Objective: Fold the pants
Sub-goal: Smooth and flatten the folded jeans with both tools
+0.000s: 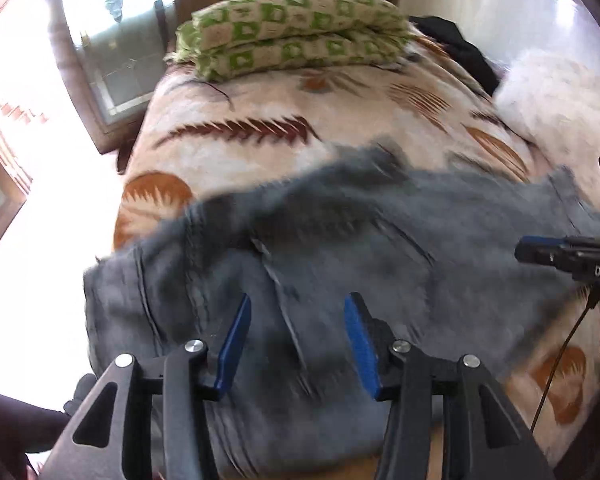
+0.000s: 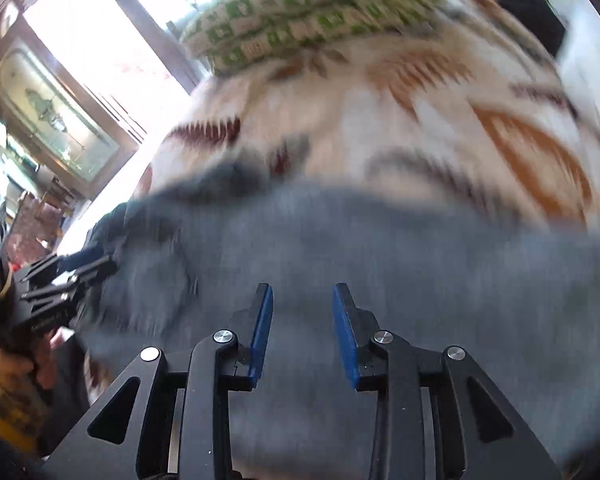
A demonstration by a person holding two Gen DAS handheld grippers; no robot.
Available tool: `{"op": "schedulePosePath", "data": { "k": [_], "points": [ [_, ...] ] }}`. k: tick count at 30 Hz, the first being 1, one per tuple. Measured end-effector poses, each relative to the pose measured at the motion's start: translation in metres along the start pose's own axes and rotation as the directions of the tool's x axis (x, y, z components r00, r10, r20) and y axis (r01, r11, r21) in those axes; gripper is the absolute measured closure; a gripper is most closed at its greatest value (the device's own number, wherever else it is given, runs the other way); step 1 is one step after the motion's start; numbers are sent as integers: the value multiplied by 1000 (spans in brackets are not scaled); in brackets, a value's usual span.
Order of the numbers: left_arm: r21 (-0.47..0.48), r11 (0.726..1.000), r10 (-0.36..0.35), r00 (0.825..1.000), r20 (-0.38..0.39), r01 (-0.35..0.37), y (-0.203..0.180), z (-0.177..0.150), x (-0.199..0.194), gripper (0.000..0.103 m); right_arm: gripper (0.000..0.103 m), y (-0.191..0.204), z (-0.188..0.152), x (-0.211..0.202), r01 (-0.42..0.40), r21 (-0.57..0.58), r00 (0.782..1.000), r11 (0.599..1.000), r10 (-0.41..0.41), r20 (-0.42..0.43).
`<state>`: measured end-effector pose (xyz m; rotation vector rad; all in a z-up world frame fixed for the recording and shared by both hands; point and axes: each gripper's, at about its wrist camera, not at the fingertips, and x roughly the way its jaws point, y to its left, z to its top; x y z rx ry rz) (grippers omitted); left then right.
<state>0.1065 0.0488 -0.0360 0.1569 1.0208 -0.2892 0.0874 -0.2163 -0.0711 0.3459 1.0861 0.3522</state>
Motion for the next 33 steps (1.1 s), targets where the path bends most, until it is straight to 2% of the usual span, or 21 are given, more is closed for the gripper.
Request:
{"op": "schedulePosePath", "data": {
  "k": [3,5,7,11,13,16,18,19,20,22,24,26,28,31,33],
  "points": [
    [55,997,49,995,-84,-44,-10,-31,12,48,68,-6,-35,3,64,7,996,998,-64,-59],
    [62,997,53,997,-53,-50,-11,-47,9,47,71,-15,-51,-1,51,34,997,998,-49,-55],
    [38,999,39,997,-64,-37,-6,-50,2,47,69,-18,-56,-12,66,75,995,995,-59,-84],
    [7,1000,29,997,-73,-28,-3,-44,-11,48,66,-35,-63,-45,112,137,994,984,-112,-8],
    [27,999,18,999,-43,-17,-13,-36,-18,48,64,-45,-59,-56,131,184,988,974,-143,59],
    [81,997,20,999,-29,-18,-35,-27,-14,48,60,-51,-51,-56,114,192,979,975,-143,143],
    [118,992,41,998,-48,-35,-47,-28,-3,48,60,-52,-48,-47,173,173,969,970,-199,148],
    [133,990,61,995,-82,-50,-49,-33,8,47,60,-58,-51,-38,242,165,960,956,-261,105],
    [142,988,71,991,-112,-54,-47,-39,16,47,66,-72,-59,-34,300,181,949,937,-313,48],
    [164,985,59,996,-69,-47,-46,-50,16,47,78,-91,-66,-42,288,263,948,921,-313,57],
    [161,986,52,995,-87,-38,-44,-50,14,47,80,-102,-66,-51,274,335,952,901,-305,41],
    [152,988,49,991,-123,-30,-44,-43,11,47,73,-111,-66,-62,222,412,962,884,-268,57],
    [131,991,-4,992,-123,21,-48,-33,4,49,65,-113,-62,-75,180,444,958,878,-259,123],
    [137,987,-69,994,-87,80,-69,-16,1,48,56,-113,-44,-85,204,425,939,882,-300,171],
    [157,981,-101,991,-85,113,-93,0,11,47,55,-119,-36,-82,195,442,936,876,-301,184]
  ]
}}
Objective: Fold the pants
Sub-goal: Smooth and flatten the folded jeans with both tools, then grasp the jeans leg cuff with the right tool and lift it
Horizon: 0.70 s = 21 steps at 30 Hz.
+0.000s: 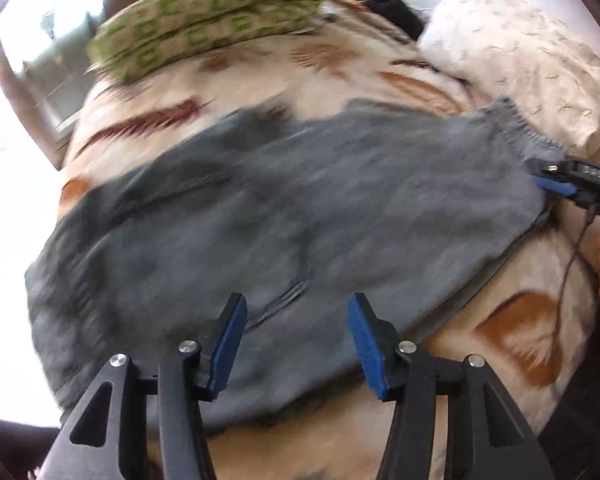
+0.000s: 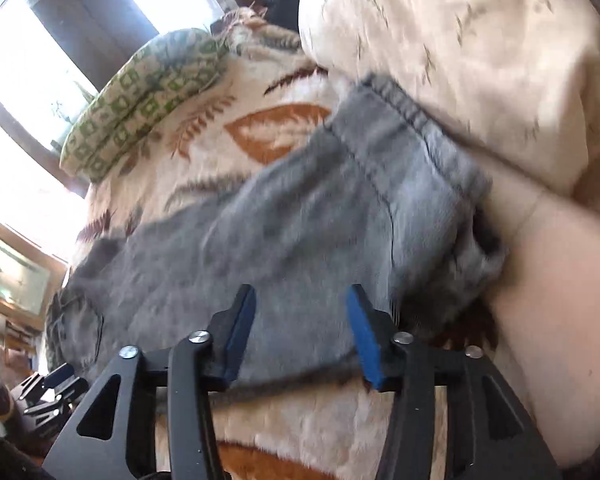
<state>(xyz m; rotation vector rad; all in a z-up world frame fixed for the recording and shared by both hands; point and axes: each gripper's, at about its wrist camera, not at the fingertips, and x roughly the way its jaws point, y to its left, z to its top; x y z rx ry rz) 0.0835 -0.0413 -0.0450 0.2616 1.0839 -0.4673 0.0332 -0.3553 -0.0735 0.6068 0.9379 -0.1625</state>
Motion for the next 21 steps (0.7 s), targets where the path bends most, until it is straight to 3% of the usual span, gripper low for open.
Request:
{"op": "schedulePosePath", "data": {
  "k": [3,6,9,10,12,13,14,16,18,20,21],
  "points": [
    [30,996,-82,996,19,81,-41,41,26,47,54,5,8,16,13,-5,1000,1000,-13,-2],
    [73,993,-91,996,17,89,-79,74,54,47,54,22,22,34,-20,-82,1000,996,19,-10],
    [64,993,-99,995,-21,100,-90,84,74,47,50,32,30,51,-63,-203,998,977,61,-15],
    [61,993,-100,994,-37,102,-91,81,81,47,53,32,31,63,-49,-243,998,969,42,-37],
    [96,991,-91,996,2,90,-92,68,82,46,70,22,35,80,71,-286,996,955,-85,-38],
    [114,990,-88,996,20,85,-93,61,79,46,74,7,39,81,80,-236,996,968,-88,-25],
    [118,989,-89,996,23,86,-93,59,78,46,88,-5,44,80,80,-177,996,981,-87,-31],
    [103,990,-103,995,17,100,-91,61,75,46,99,-19,49,76,92,-107,994,990,-98,-53],
    [61,991,-120,993,5,119,-88,64,70,46,89,-16,46,61,109,-86,992,990,-114,-49],
    [44,986,-164,986,37,162,-88,61,58,46,68,-8,38,42,84,-81,996,993,-86,-29],
    [51,984,-172,984,45,169,-90,59,54,46,64,-4,32,36,76,-88,997,993,-78,-25]
  ]
}}
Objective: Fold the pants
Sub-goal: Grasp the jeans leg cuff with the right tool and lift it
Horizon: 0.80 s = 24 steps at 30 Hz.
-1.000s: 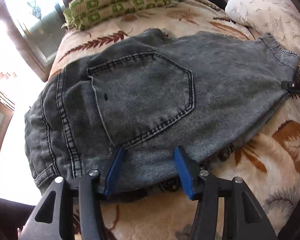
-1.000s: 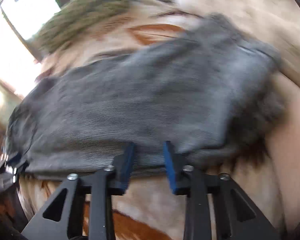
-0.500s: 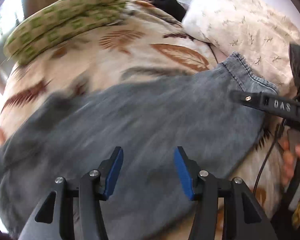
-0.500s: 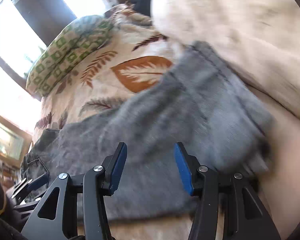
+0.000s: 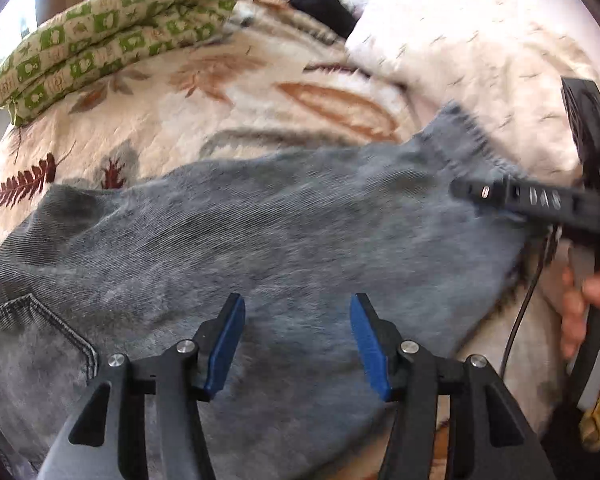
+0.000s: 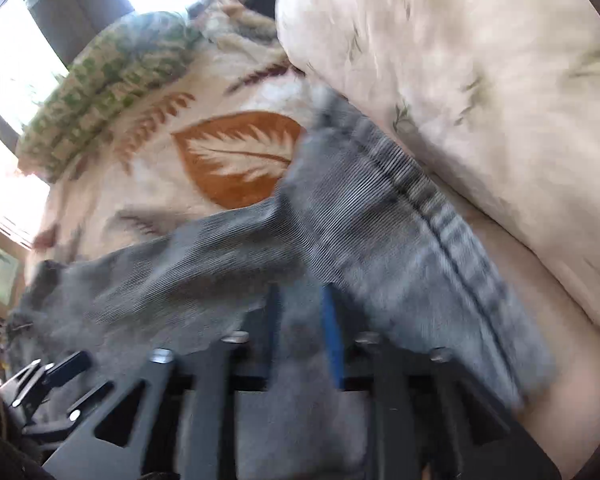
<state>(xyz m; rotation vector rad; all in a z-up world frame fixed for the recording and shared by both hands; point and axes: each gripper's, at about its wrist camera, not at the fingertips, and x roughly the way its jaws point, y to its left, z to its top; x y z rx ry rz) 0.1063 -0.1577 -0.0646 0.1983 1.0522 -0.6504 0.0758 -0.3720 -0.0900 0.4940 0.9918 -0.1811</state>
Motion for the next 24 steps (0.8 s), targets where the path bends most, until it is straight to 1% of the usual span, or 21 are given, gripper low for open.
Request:
{"op": "schedulePosePath", "data": {
  "k": [1,2,3,4,5,6,7,8,10,11,12,14,15,16,18,21,22,24],
  "points": [
    [8,1000,-4,1000,-11,4,-3,-5,0,45,61,5,-10,-6,9,-19,1000,1000,-9,-4],
    [12,1000,-3,999,-41,4,-5,-12,5,43,61,7,-19,-6,18,-35,1000,999,-19,-21],
    [19,1000,6,997,-78,-5,-7,-20,13,40,60,8,-28,-1,31,-45,998,999,-33,-55],
    [57,998,41,998,-45,-38,-15,-28,14,39,60,4,-38,11,45,-41,992,998,-49,-113],
    [92,993,73,997,-2,-73,-23,-35,10,39,60,0,-42,12,34,-35,996,999,-37,-85],
    [96,992,84,996,7,-84,-26,-40,8,39,61,0,-41,10,38,-33,995,999,-40,-88],
    [79,994,75,997,7,-76,-25,-41,6,39,61,0,-40,8,41,-22,994,999,-43,-102],
    [61,996,58,998,1,-58,-22,-41,3,39,59,-2,-39,2,36,12,994,999,-35,-107],
    [34,999,29,999,-18,-28,-16,-42,-3,39,58,-11,-45,-20,-1,101,998,995,8,-65],
    [19,1000,21,1000,-20,-21,-14,-41,-5,39,54,-14,-49,-30,-3,114,999,993,8,-39],
    [-1,1000,11,1000,-24,-11,-13,-39,-6,39,51,-17,-57,-44,14,118,1000,993,-13,-7],
    [-54,998,-17,1000,-13,17,-9,-34,-10,39,33,-23,-68,-57,55,141,998,989,-58,20],
    [-80,996,-31,1000,-4,30,-7,-31,-11,39,31,-27,-75,-60,61,170,997,984,-67,31],
    [-101,994,-40,999,2,40,-6,-26,-12,39,30,-31,-81,-61,55,210,997,976,-63,32],
    [-111,993,-49,999,8,50,-8,-17,-10,39,29,-40,-83,-54,55,256,998,965,-58,7],
    [-76,996,-41,999,20,43,-17,-6,-5,39,28,-49,-83,-41,33,333,999,942,-27,-22],
    [-65,997,-42,999,21,43,-20,-5,-2,39,25,-55,-84,-37,16,372,1000,928,-9,-19],
    [-52,998,-45,999,-11,44,-24,-6,11,39,22,-60,-84,-38,3,408,1000,913,-13,23]
  ]
}}
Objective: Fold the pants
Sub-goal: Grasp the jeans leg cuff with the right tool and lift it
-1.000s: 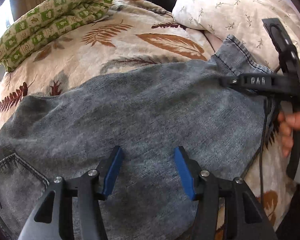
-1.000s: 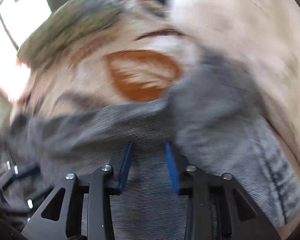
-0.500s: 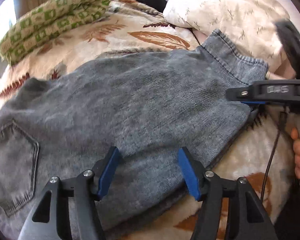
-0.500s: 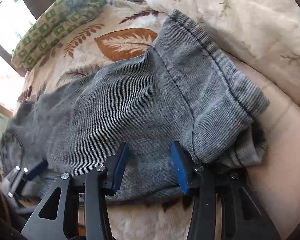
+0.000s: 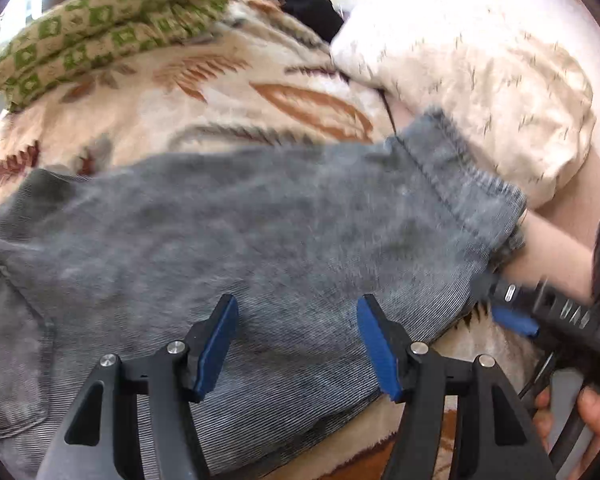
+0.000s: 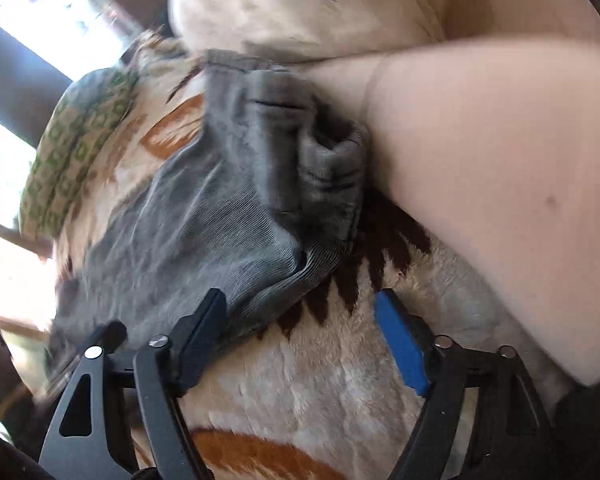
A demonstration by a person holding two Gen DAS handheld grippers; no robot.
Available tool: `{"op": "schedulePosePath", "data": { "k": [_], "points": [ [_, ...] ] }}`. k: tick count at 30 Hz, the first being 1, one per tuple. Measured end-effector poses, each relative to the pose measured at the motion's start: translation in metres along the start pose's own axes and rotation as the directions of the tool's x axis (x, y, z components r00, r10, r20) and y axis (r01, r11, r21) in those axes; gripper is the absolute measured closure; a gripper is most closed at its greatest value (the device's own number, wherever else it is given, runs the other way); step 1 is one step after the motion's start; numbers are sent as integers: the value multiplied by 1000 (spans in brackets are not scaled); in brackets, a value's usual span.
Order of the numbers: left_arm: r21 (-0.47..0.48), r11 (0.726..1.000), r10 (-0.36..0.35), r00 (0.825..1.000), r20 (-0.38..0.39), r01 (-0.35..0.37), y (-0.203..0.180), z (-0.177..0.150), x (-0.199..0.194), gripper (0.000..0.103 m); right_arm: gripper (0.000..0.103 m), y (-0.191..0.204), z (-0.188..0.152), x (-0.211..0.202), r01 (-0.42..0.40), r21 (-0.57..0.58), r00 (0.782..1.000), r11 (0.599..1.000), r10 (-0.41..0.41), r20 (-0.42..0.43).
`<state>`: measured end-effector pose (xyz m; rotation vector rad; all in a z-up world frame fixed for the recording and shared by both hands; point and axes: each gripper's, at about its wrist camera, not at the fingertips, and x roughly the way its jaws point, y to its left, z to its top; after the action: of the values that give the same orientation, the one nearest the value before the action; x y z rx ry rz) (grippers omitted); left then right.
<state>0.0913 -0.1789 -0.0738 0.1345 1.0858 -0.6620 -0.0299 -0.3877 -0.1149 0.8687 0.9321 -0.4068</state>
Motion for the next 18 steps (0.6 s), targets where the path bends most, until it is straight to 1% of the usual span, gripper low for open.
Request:
{"op": "schedulePosePath", "data": {
  "k": [1,3,4,5,8,9,10,11,13,15,16,18],
  "points": [
    [13,1000,15,1000,-10,-15,-2,-5,7,39,21,2,2,1,11,-4,1000,1000,-11,19],
    [64,997,48,998,43,-51,-8,-15,2,38,21,2,7,4,32,-16,998,999,-32,46],
    [78,995,59,997,46,-62,-10,-17,2,38,22,3,11,8,42,-13,997,999,-41,59],
    [79,995,56,997,45,-60,-11,-18,0,38,20,4,13,11,42,-4,997,999,-42,66],
    [32,999,17,999,35,-18,-2,-14,-11,39,21,5,22,18,29,9,997,1000,-29,64],
    [17,1000,19,999,46,-20,1,-12,-15,39,25,5,24,19,20,3,998,1000,-20,57],
    [7,1000,30,997,65,-30,3,-10,-20,39,37,4,26,19,6,-1,999,1000,-6,51],
    [-7,999,37,995,89,-36,7,-7,-25,39,55,4,28,19,1,-1,999,1000,-1,43],
    [-36,999,31,993,113,-27,14,-2,-33,40,65,-3,31,18,-2,9,1000,1000,1,31],
    [-55,998,21,995,96,-15,20,2,-30,40,65,-1,31,19,17,-8,999,1000,-17,35],
    [-54,998,20,998,67,-16,22,2,-23,40,65,3,30,20,34,-27,999,999,-32,41],
    [-33,998,50,998,-41,-51,24,-5,3,40,65,10,30,23,61,-63,997,996,-58,52]
  ]
}}
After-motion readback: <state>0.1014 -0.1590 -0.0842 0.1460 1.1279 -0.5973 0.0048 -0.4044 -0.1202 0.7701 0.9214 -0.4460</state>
